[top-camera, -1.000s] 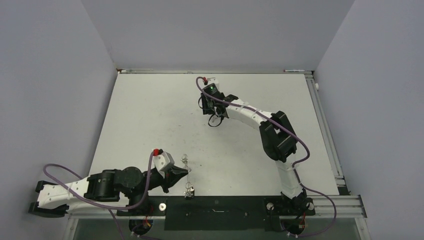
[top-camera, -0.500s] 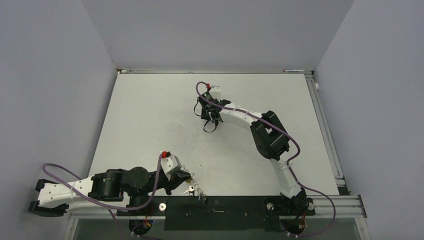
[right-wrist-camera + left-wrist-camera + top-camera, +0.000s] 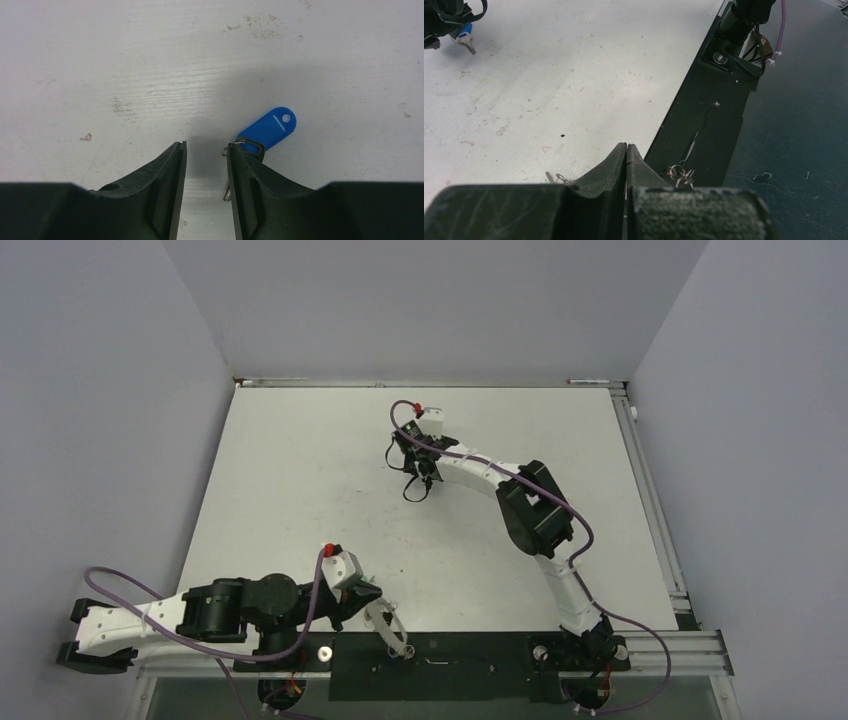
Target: Put the keys on the keyring
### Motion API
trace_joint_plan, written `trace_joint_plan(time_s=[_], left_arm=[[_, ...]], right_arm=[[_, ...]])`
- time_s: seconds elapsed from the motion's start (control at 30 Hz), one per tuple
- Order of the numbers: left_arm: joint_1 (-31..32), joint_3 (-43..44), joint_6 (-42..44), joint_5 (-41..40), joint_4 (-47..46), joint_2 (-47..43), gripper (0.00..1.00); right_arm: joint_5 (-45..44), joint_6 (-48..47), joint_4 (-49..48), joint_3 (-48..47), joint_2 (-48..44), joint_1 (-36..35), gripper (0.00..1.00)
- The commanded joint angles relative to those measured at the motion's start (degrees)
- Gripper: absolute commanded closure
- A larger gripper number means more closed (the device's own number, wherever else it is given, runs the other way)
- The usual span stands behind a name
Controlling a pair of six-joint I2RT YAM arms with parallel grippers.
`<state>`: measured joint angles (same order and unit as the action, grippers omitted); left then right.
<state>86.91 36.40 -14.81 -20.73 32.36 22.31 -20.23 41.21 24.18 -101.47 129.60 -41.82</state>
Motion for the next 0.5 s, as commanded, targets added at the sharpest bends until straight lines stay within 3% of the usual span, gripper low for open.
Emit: trace_joint_plan(time_s=[0.0,0.23,0.47], left_arm=[[-0.32,1.13,0.31,0.75,-2.49,-0.29,1.0],[-0.83,1.28,0.62,1.57,-2.65,0.57,1.0],[-1.38,1.3,0.58,1.68,-2.61,0.68,1.0]], right_arm=[[-3.8,0.02,0.89,-2.76,1.4,-0.2,0.64],[-4.22,-0.31,0.6,-3.36,3.31,0.2,0.65],[-4.42,-0.82,1.16,-4.34,5.94,0.34,0.83]])
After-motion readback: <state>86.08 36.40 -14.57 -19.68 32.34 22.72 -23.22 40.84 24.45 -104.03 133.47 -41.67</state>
